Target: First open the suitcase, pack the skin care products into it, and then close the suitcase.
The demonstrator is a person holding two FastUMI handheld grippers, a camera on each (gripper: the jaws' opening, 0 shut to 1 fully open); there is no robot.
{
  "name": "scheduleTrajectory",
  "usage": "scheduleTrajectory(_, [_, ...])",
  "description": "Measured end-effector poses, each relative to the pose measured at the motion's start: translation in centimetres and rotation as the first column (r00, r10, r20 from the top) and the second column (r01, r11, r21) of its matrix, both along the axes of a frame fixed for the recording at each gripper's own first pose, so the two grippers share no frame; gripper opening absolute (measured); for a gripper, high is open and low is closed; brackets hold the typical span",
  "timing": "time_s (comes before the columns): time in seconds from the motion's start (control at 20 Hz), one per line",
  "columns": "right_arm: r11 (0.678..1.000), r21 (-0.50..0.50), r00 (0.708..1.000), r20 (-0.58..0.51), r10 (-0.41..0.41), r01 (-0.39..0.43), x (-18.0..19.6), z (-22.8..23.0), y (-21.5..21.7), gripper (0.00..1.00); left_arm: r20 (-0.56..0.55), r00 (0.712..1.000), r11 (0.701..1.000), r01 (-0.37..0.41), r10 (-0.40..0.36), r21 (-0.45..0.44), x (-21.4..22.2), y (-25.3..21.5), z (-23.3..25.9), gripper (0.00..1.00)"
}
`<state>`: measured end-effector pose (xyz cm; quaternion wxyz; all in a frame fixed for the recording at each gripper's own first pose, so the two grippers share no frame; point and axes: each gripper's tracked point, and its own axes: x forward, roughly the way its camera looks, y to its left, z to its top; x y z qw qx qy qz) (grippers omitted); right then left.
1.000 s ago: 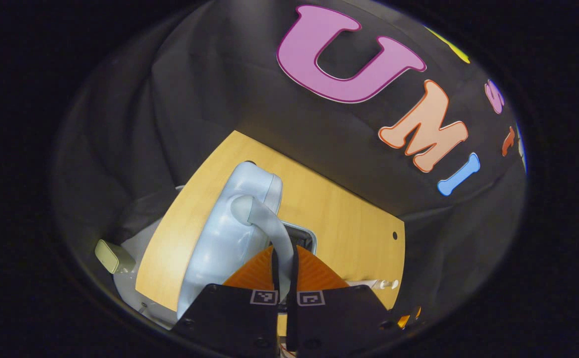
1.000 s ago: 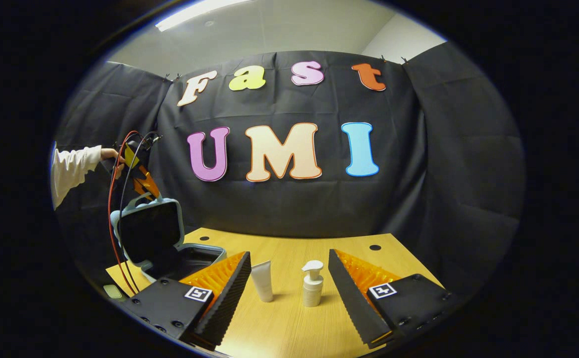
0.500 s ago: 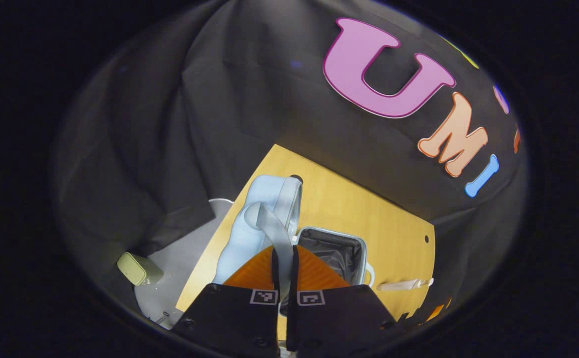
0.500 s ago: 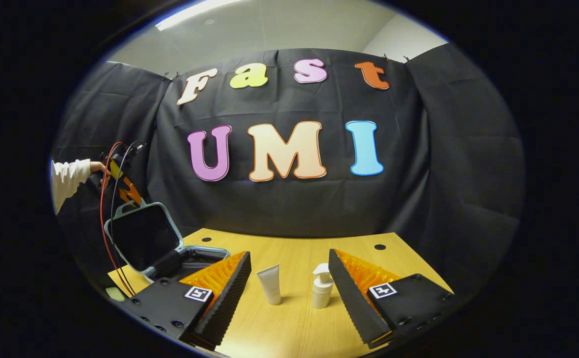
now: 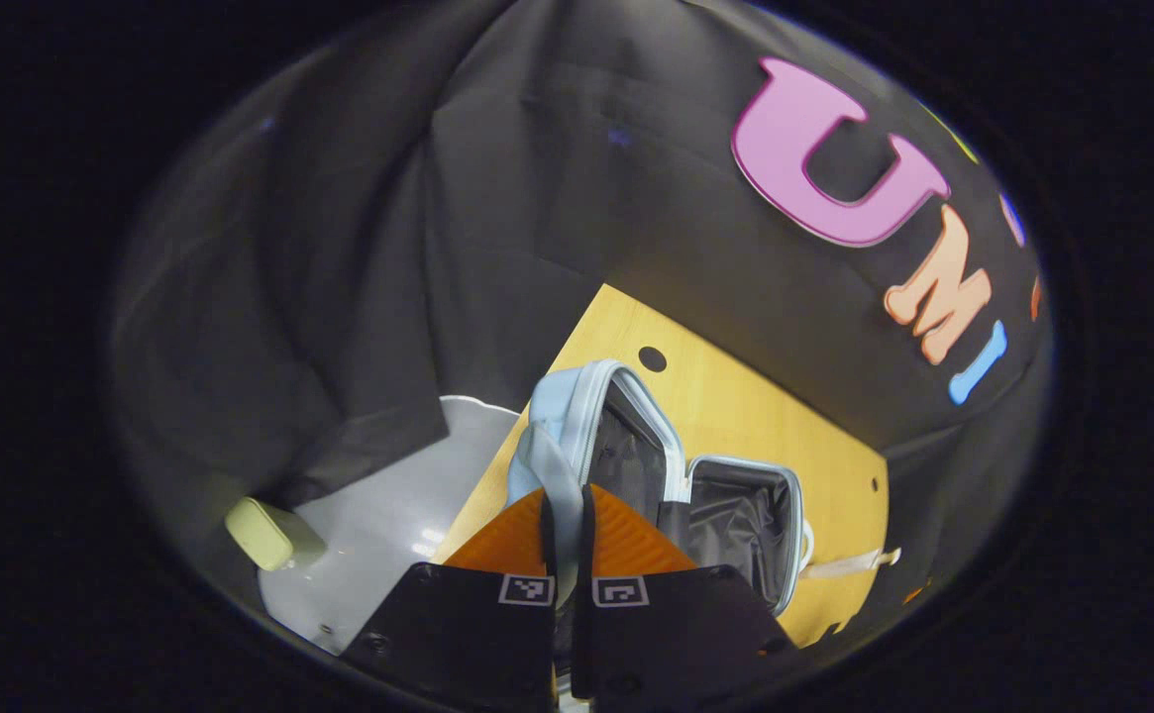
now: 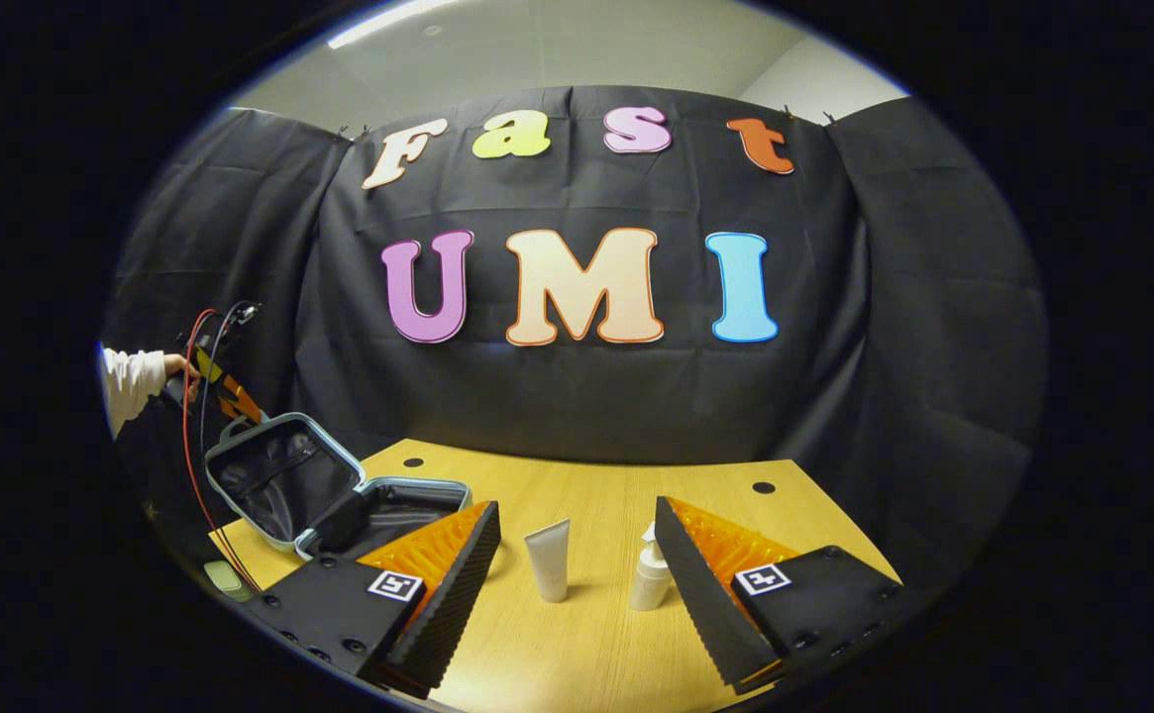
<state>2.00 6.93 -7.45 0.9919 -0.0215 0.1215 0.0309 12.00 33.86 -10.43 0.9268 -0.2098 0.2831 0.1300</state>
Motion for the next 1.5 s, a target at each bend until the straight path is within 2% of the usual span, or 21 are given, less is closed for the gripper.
scheduleTrajectory(0.4, [1.000,-0.028,0.999,-0.041,0.002,-0.004,-0.1,-1.6,0.7,0.98,-0.037,0.999,0.998,-0.019,0.017,-0.058,-2.4,2.4,-9.4,0.00])
scheduleTrajectory(0.65, [0.999,-0.038,0.998,-0.067,0.002,-0.004,-0.3,-2.5,0.6,0.99,-0.079,0.996,0.998,-0.050,0.047,-0.032,-3.8,4.1,-13.4,0.00])
scheduleTrajectory(0.7, [0.999,-0.044,0.998,-0.070,0.003,-0.006,-0.3,-2.6,0.5,0.99,-0.089,0.994,0.997,-0.071,0.069,-0.022,-4.1,4.8,-13.9,0.03])
scheduleTrajectory(0.75, [0.999,-0.046,0.998,-0.069,0.002,-0.005,-0.2,-2.5,0.4,0.99,-0.079,0.993,0.996,-0.084,0.082,-0.021,-4.1,5.2,-14.0,0.00])
scheduleTrajectory(0.85, [0.999,-0.039,0.998,-0.067,0.001,-0.004,-0.1,-2.5,0.3,0.99,-0.037,0.995,0.996,-0.091,0.091,0.002,-4.2,5.4,-12.6,0.19])
scheduleTrajectory(1.0, [1.000,-0.027,0.997,-0.073,-0.007,0.005,0.0,-3.0,-0.4,0.99,0.034,0.995,0.986,-0.095,0.091,0.140,-4.8,5.2,-8.8,0.64])
scheduleTrajectory(1.05, [1.000,-0.029,0.997,-0.072,-0.013,0.011,0.1,-3.1,-0.8,0.99,0.091,0.992,0.974,-0.099,0.082,0.203,-4.6,4.4,-6.8,0.80])
scheduleTrajectory(1.2, [0.999,-0.038,0.997,-0.075,-0.036,0.033,0.6,-4.1,-2.6,1.00,0.224,0.974,0.907,-0.115,0.024,0.405,-4.8,0.5,-1.0,0.86])
scheduleTrajectory(1.3, [0.999,-0.029,0.995,-0.085,-0.043,0.040,1.1,-5.0,-3.7,1.00,0.273,0.961,0.880,-0.090,-0.046,0.467,-4.8,-4.7,1.4,0.87])
scheduleTrajectory(1.4, [0.999,-0.012,0.995,-0.097,-0.039,0.038,1.7,-6.2,-4.6,1.00,0.353,0.926,0.853,-0.074,-0.133,0.517,-4.2,-11.2,3.8,0.87])
scheduleTrajectory(1.5, [1.000,-0.004,0.994,-0.103,-0.025,0.025,2.3,-7.4,-5.3,1.00,0.360,0.905,0.819,-0.025,-0.225,0.573,-3.7,-18.0,4.0,0.86])
